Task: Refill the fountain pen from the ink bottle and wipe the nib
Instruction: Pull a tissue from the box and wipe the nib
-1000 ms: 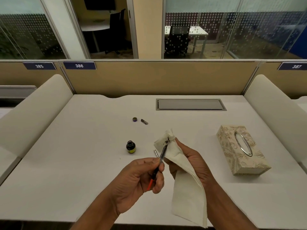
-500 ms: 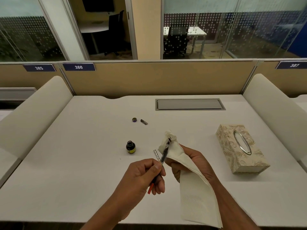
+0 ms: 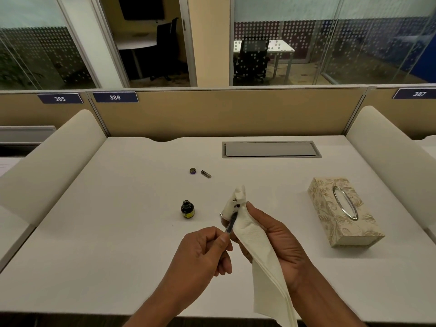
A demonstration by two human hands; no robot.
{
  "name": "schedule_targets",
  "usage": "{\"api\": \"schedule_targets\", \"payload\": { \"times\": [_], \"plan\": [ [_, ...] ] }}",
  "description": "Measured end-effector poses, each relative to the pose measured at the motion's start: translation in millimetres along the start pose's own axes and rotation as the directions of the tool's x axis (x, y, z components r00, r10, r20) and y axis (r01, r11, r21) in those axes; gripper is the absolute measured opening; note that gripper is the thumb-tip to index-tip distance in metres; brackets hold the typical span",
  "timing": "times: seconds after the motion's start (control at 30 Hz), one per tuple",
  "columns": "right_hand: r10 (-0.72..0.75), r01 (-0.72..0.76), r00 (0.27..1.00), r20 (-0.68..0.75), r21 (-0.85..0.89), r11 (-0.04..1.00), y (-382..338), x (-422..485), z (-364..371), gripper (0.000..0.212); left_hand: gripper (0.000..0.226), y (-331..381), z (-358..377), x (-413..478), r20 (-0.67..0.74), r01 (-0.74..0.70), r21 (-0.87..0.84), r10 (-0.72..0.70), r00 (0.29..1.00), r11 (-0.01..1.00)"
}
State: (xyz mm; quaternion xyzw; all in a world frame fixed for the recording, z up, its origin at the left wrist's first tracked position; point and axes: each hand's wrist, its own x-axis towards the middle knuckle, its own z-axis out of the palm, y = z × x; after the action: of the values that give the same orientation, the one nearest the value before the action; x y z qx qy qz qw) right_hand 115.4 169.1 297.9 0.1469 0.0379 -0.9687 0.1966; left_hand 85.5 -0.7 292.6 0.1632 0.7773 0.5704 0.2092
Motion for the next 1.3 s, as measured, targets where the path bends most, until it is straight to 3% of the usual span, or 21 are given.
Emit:
{"api": "schedule_targets", "payload": {
  "times": [0.17, 0.33, 0.6, 0.77, 0.93, 1.3],
  "plan": [
    [-0.104, 0.06, 0.989, -0.104, -0.357, 0.932, 1.5, 0.4, -5.7, 0.031, 0.027, -3.5, 2.6, -3.2, -0.053, -0.036, 0.126, 0.043, 0.998, 0.991],
    [-0.228, 0.128, 0.961, -0.154, -0.484, 0.865, 4.8, 2.6, -9.1, 0.033, 0.024, -4.7, 7.3, -9.6, -0.102, -0.077, 0.237, 0.103, 0.989, 0.968],
    [-0.457, 0.192, 0.867, -0.199, -0.713, 0.675, 8.2, 3.6, -6.8, 0.04, 0.02, -18.0, 15.4, -13.9, -0.143, -0.193, 0.425, 0.276, 0.95, 0.885],
    [-0.514, 0.179, 0.829, -0.219, -0.767, 0.616, 8.4, 3.2, -6.8, 0.031, 0.015, -23.9, 16.5, -14.7, -0.138, -0.225, 0.524, 0.342, 0.929, 0.822],
    [-0.552, 0.225, 0.804, -0.222, -0.745, 0.628, 13.1, 3.1, -2.8, 0.021, 0.016, -23.3, 16.4, -15.6, -0.129, -0.22, 0.569, 0.35, 0.928, 0.792],
    [-0.593, 0.274, 0.773, -0.226, -0.725, 0.632, 17.5, 4.9, -1.3, 0.025, 0.013, -22.5, 14.0, -14.1, -0.107, -0.194, 0.597, 0.317, 0.942, 0.778]
  ]
}}
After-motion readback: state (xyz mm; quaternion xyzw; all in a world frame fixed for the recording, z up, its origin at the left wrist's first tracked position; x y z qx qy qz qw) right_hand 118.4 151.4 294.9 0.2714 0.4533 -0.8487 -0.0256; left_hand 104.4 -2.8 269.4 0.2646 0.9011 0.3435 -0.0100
